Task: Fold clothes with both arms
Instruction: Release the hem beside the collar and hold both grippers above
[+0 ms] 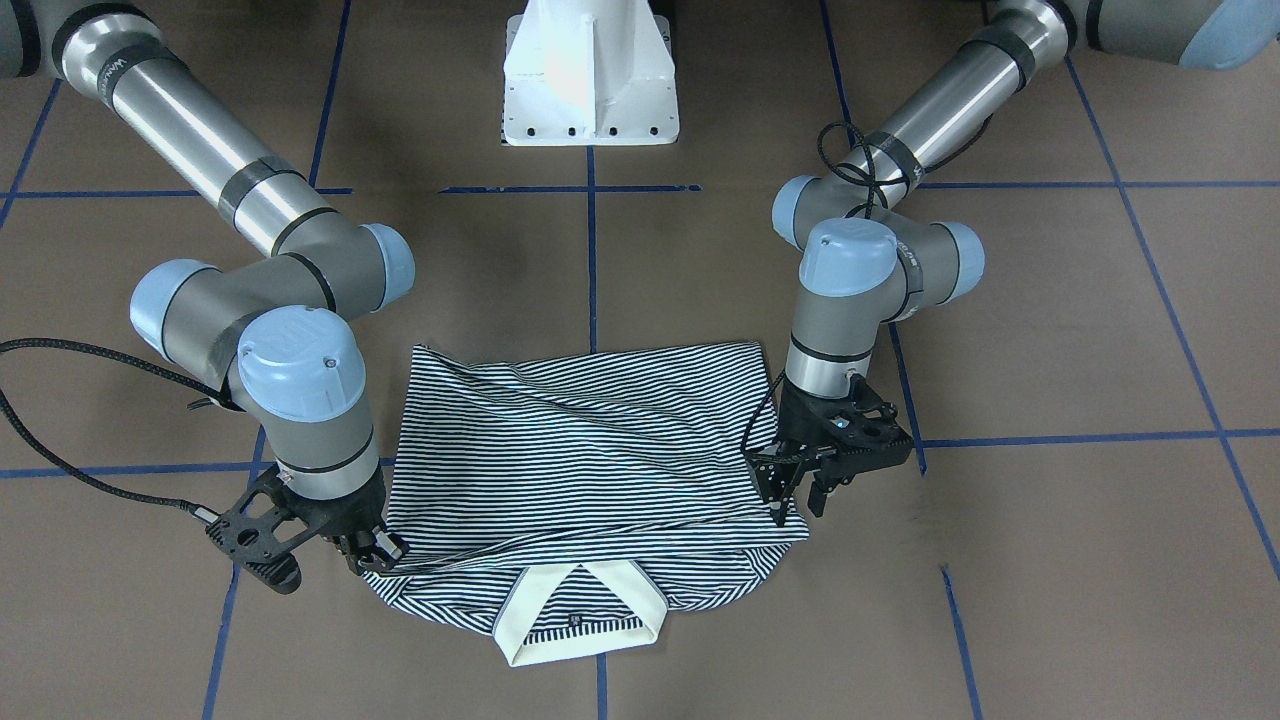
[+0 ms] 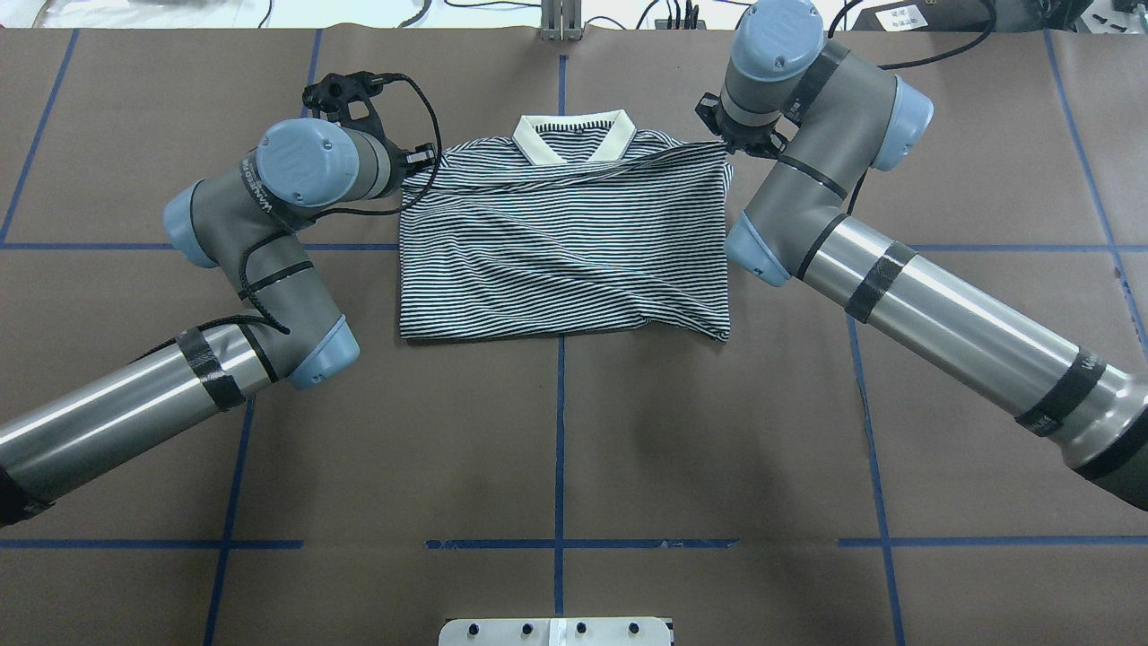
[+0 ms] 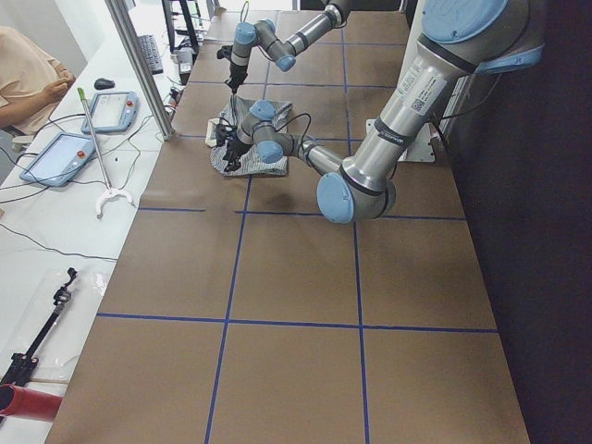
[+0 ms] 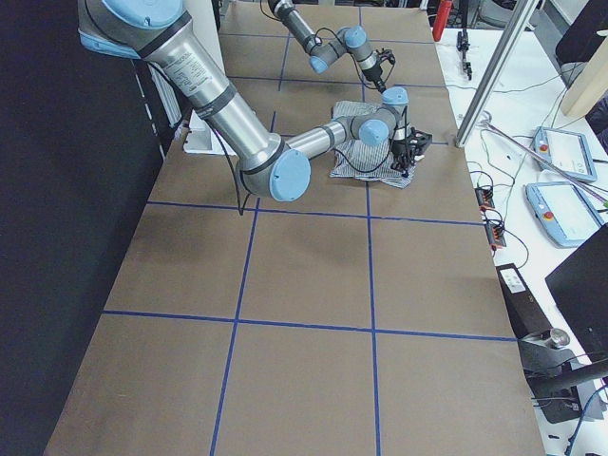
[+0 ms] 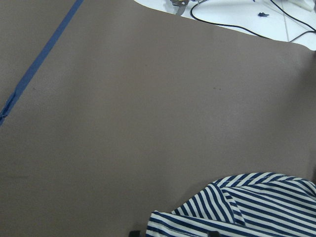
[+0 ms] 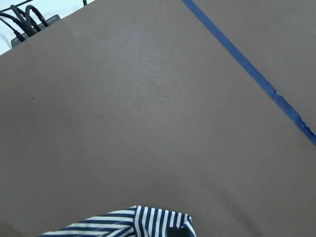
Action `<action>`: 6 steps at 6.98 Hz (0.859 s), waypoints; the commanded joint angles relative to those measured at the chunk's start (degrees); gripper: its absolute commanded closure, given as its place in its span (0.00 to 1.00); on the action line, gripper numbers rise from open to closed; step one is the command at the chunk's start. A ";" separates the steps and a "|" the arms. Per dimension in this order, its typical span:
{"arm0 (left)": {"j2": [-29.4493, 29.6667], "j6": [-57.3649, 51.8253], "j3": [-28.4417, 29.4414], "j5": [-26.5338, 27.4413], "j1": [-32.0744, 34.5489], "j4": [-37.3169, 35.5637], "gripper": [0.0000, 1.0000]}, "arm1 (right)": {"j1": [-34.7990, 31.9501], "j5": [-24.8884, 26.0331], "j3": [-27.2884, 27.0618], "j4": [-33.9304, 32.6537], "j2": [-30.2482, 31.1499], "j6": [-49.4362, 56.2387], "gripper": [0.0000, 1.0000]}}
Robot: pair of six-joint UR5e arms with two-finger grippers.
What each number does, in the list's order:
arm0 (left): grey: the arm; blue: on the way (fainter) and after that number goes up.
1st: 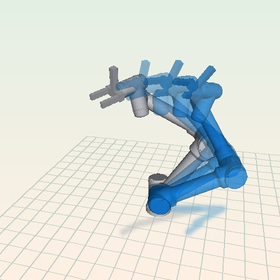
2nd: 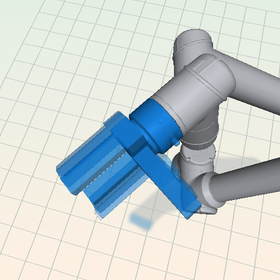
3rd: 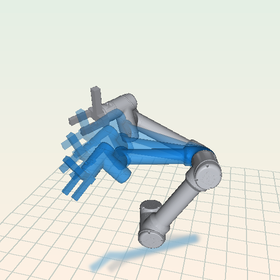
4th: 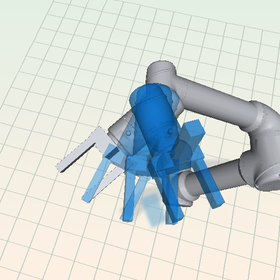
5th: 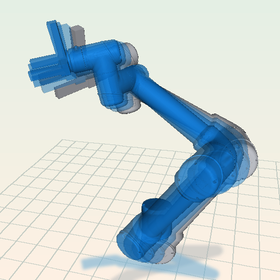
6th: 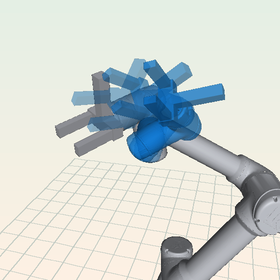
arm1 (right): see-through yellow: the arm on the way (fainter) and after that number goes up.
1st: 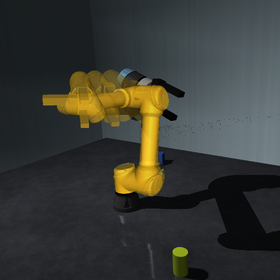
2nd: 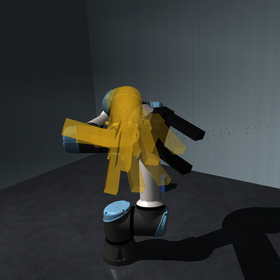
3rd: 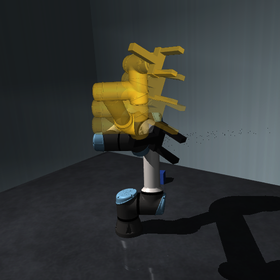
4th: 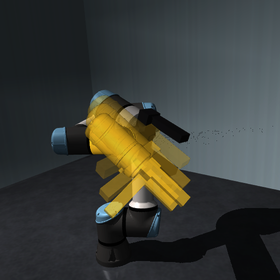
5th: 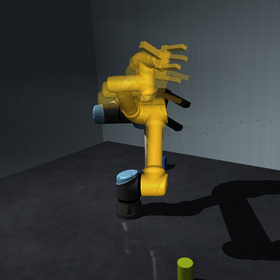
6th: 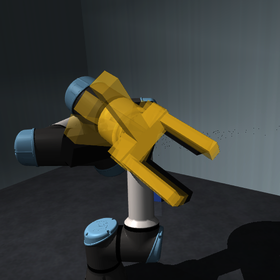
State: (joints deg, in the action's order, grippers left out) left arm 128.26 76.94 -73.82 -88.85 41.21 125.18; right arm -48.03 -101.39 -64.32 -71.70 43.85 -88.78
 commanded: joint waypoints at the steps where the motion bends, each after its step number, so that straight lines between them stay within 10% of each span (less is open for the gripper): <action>1: -2.82 0.06 -6.13 -0.36 0.18 0.15 0.41 | 0.13 1.72 0.24 0.42 0.27 0.27 1.00; 6: -3.98 0.84 -9.23 -0.10 0.36 0.06 0.41 | 1.97 4.00 0.33 0.42 0.45 0.27 0.71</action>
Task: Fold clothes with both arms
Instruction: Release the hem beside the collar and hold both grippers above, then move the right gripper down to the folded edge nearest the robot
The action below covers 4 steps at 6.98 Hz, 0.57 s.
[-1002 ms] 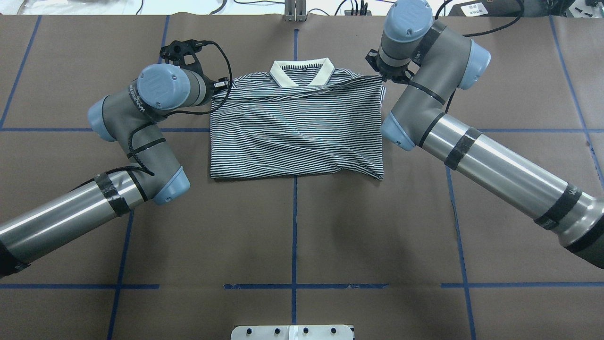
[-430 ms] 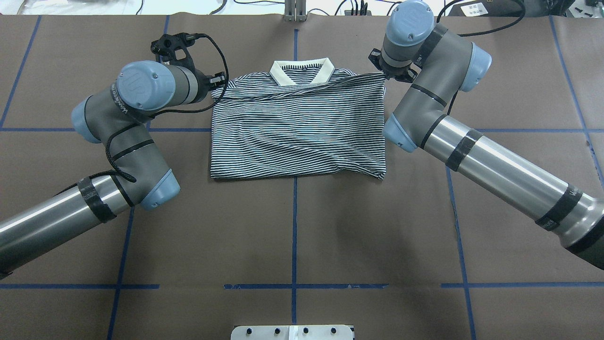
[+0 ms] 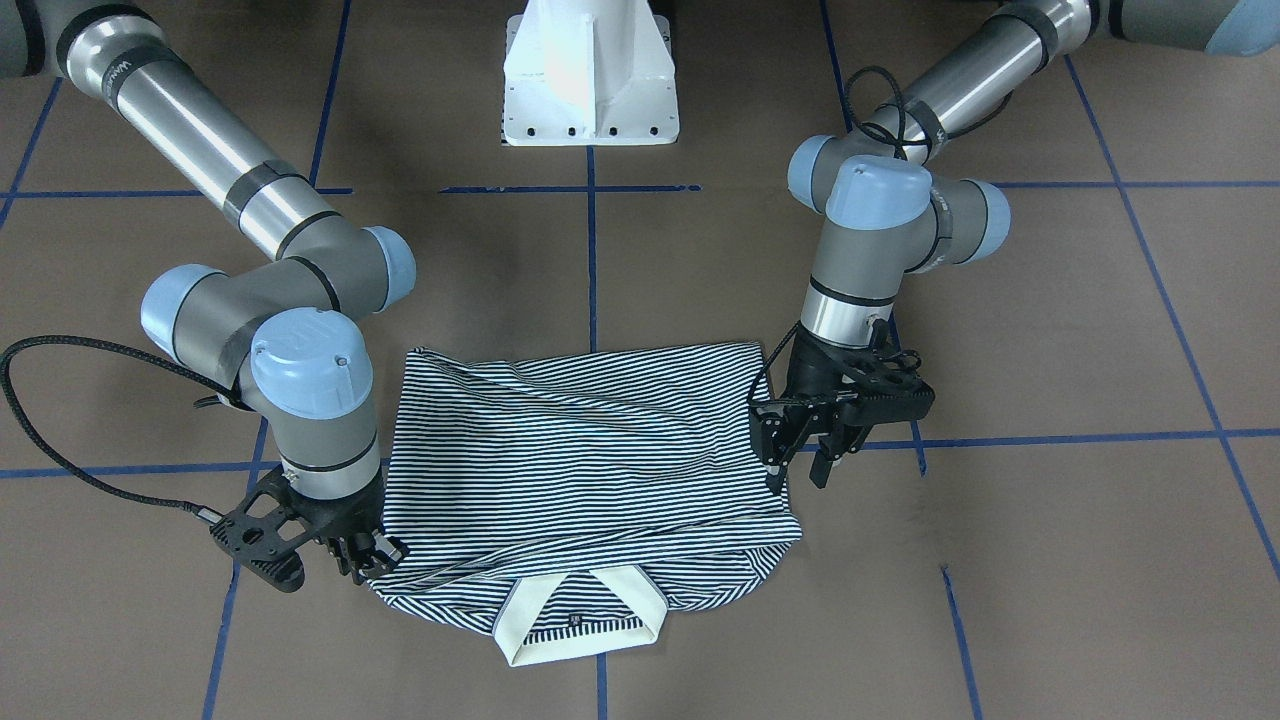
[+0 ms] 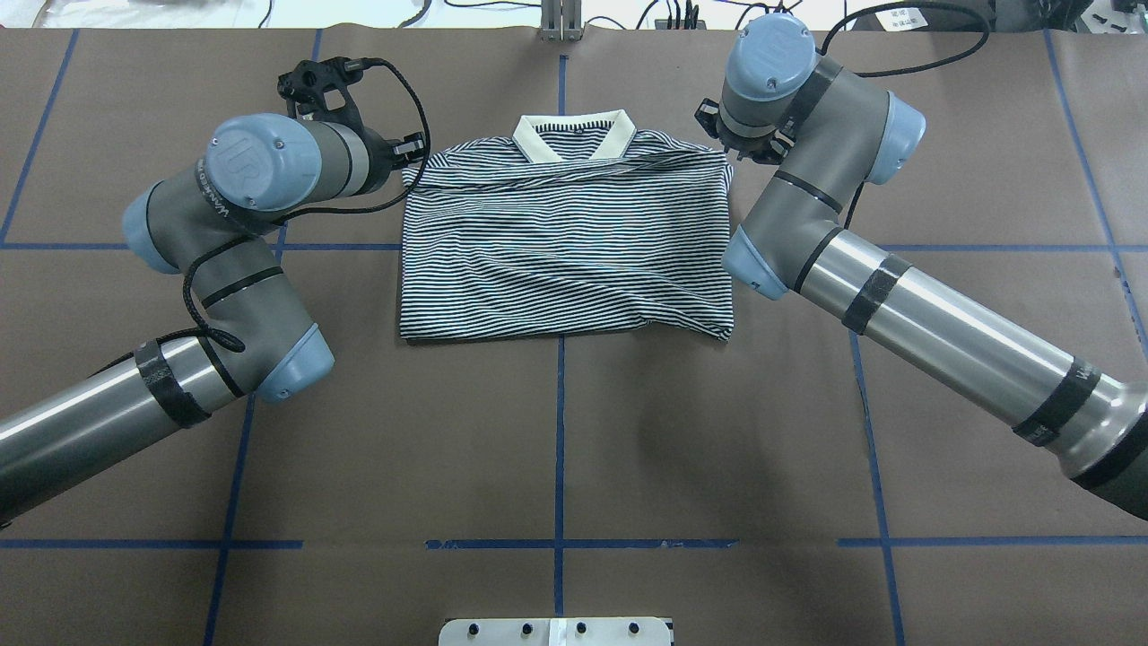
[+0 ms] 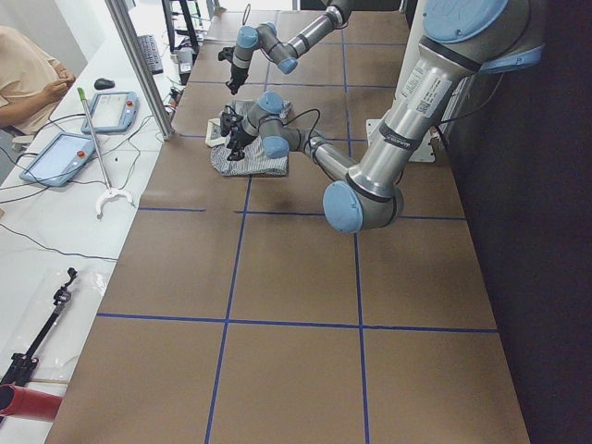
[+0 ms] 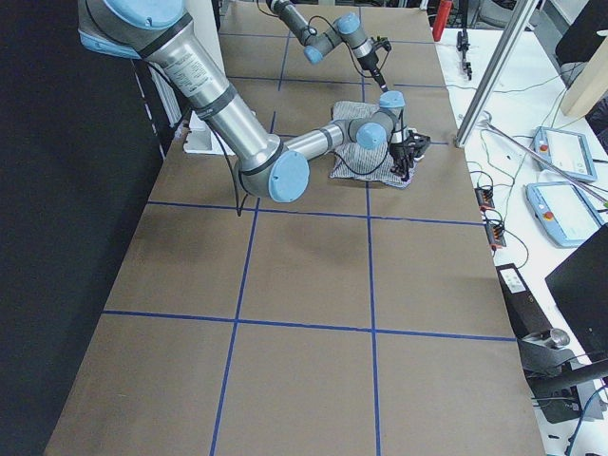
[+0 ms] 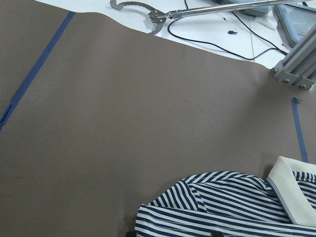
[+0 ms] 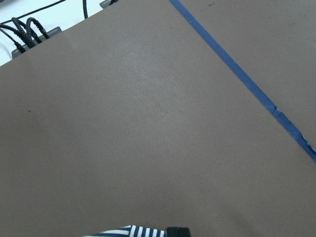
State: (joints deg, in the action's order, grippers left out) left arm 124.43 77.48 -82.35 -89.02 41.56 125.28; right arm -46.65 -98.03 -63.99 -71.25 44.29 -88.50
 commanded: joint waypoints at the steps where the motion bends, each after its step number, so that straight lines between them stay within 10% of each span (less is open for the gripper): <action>1: -0.32 0.39 -1.58 0.08 0.19 -0.21 0.41 | 0.86 0.38 -0.34 -0.03 0.01 -0.09 0.71; 4: -2.25 0.40 -3.52 -0.10 0.19 -0.04 0.42 | 4.53 -5.75 -21.60 -1.25 11.37 -0.88 0.68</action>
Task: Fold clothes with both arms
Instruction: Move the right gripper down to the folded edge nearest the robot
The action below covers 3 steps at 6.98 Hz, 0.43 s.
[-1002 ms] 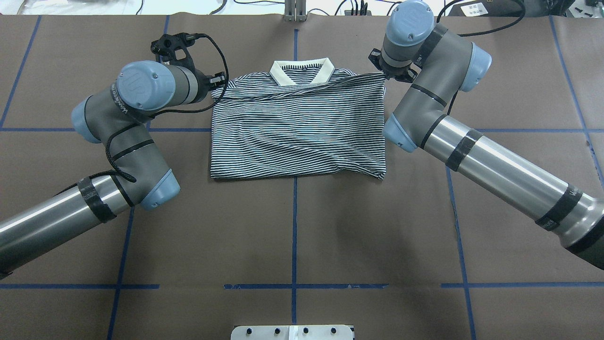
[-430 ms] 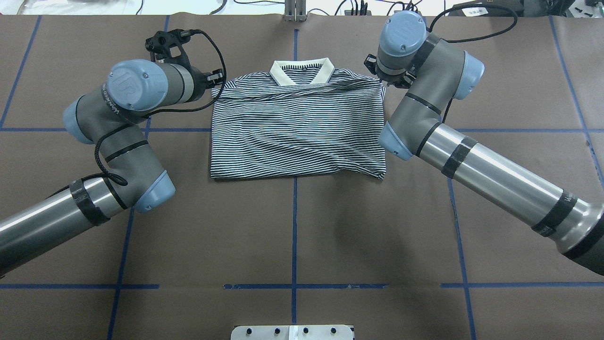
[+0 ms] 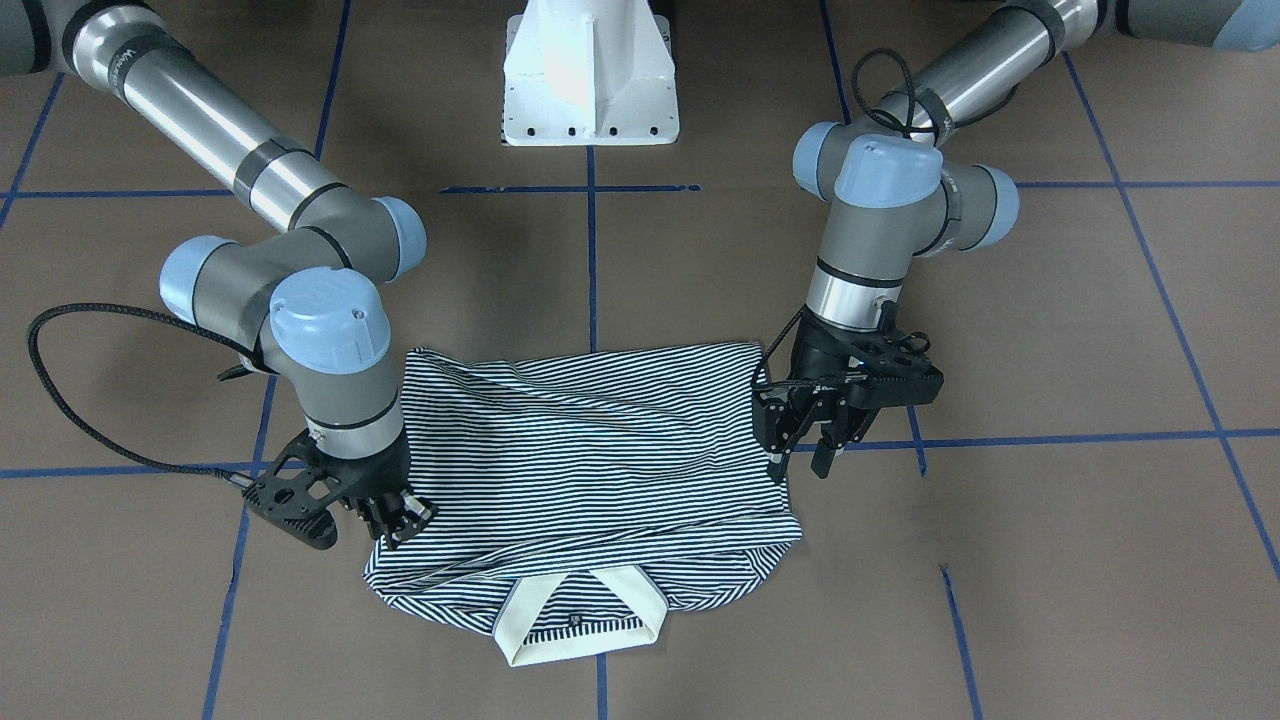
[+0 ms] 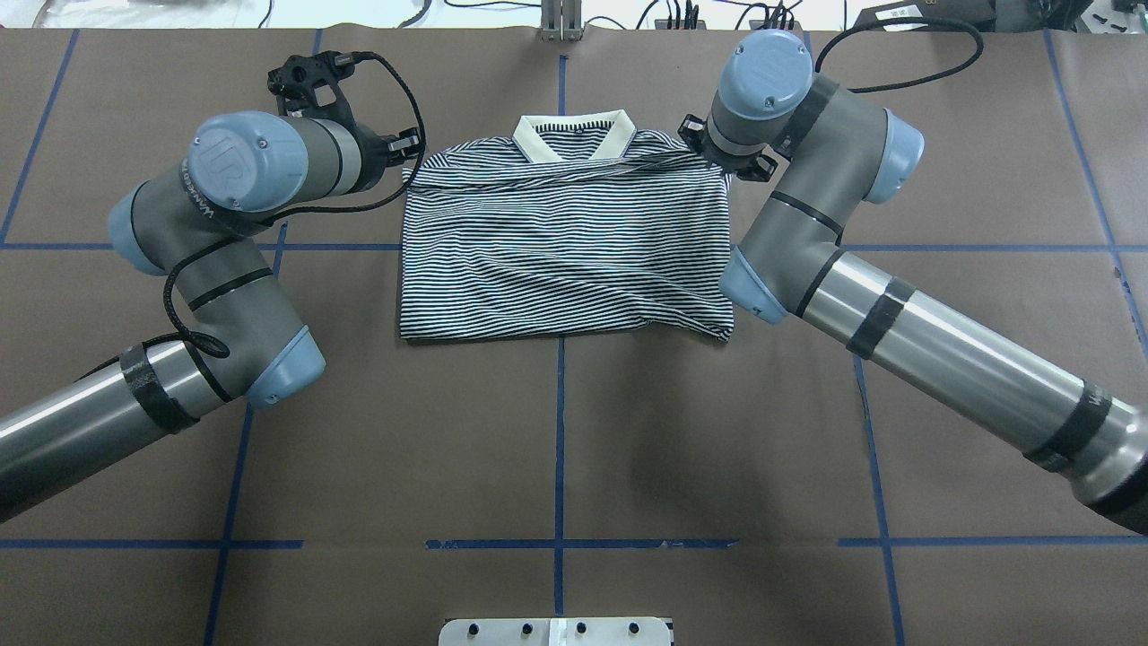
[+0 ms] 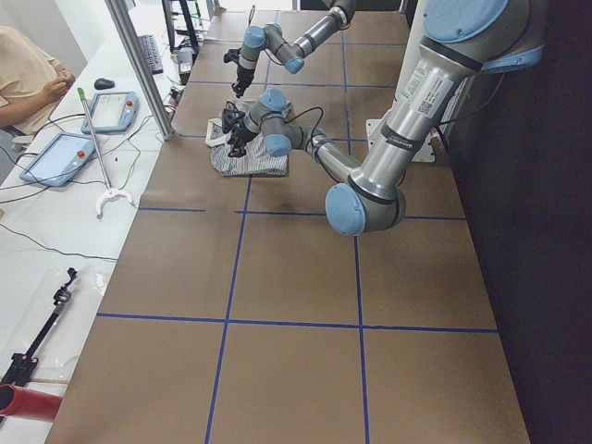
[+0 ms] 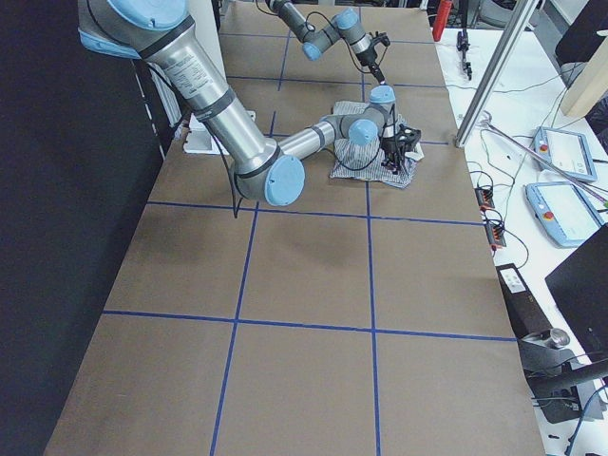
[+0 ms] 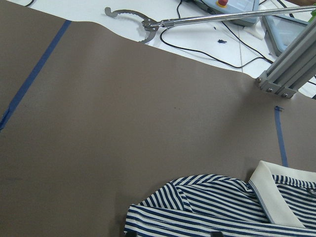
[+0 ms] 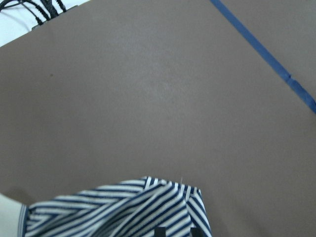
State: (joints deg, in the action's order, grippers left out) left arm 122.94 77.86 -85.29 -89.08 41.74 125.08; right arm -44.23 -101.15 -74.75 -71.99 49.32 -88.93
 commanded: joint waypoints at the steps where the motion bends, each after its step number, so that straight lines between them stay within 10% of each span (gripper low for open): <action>1: -0.77 0.01 -0.58 -0.04 0.01 0.16 0.42 | 5.26 -1.69 -17.73 -4.96 10.32 -2.02 0.62; 3: -1.04 0.09 -0.58 0.05 0.19 0.25 0.42 | 9.94 0.43 -26.03 -7.80 15.26 -3.61 0.58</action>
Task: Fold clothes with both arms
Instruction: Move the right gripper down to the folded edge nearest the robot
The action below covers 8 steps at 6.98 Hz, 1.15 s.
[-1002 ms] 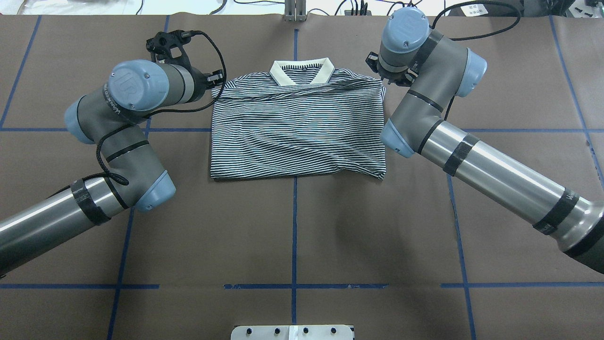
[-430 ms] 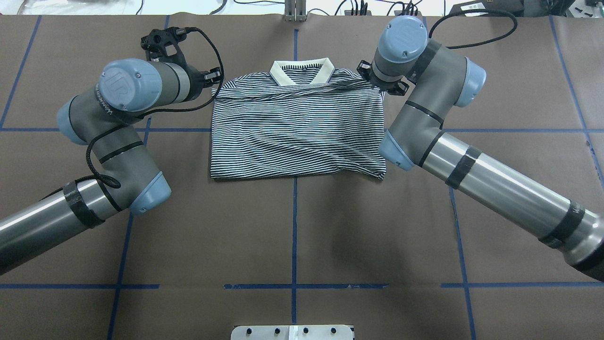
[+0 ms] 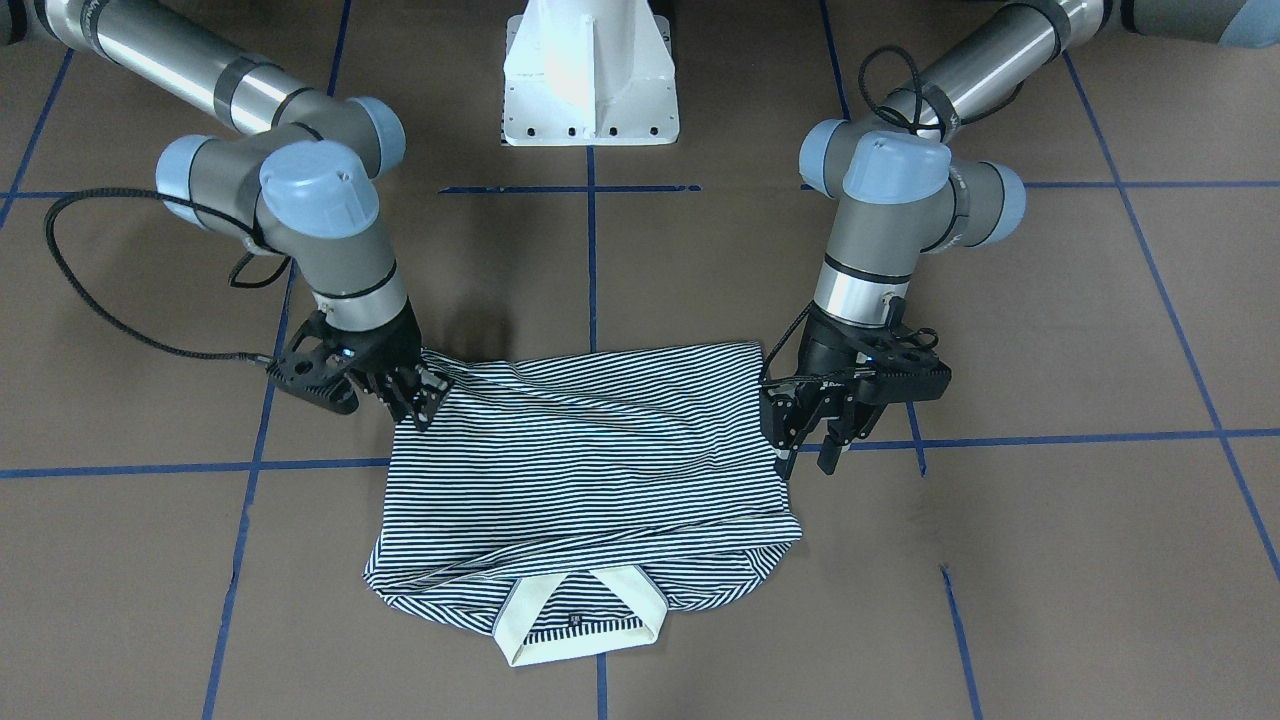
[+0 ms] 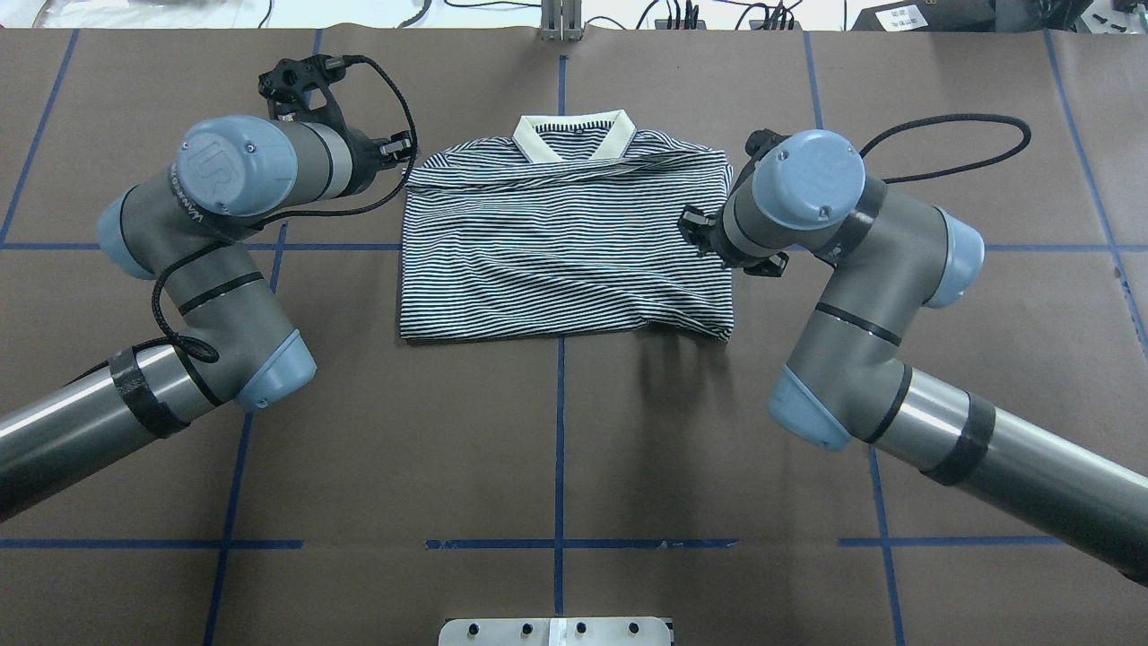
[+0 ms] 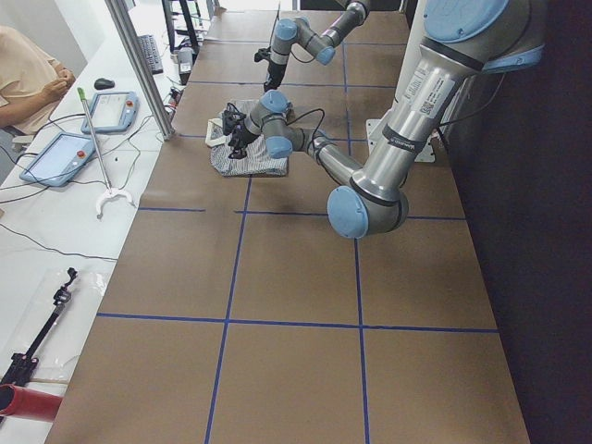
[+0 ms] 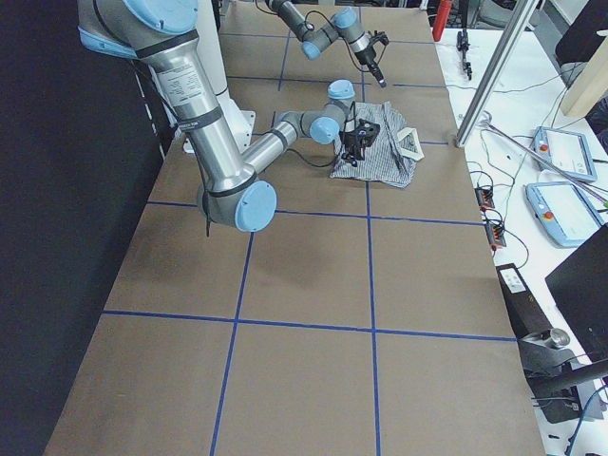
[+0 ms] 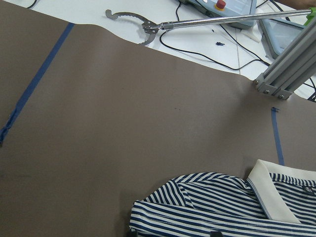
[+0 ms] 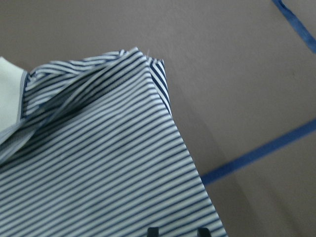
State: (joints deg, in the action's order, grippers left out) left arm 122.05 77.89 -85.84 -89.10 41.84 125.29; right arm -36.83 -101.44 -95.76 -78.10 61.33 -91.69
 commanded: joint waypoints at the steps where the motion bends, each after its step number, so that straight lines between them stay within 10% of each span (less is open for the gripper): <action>1: -0.15 0.07 -0.03 0.07 0.09 0.04 0.42 | 3.77 1.67 -5.48 -1.71 4.74 -0.95 0.57; 8: -0.33 2.00 -0.38 0.33 0.00 -0.23 0.42 | 7.21 6.69 -4.00 -1.71 5.46 -0.07 0.59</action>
State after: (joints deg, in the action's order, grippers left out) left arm 121.73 79.87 -86.20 -88.78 41.83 125.10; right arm -29.61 -95.17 -100.12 -79.80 66.76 -92.10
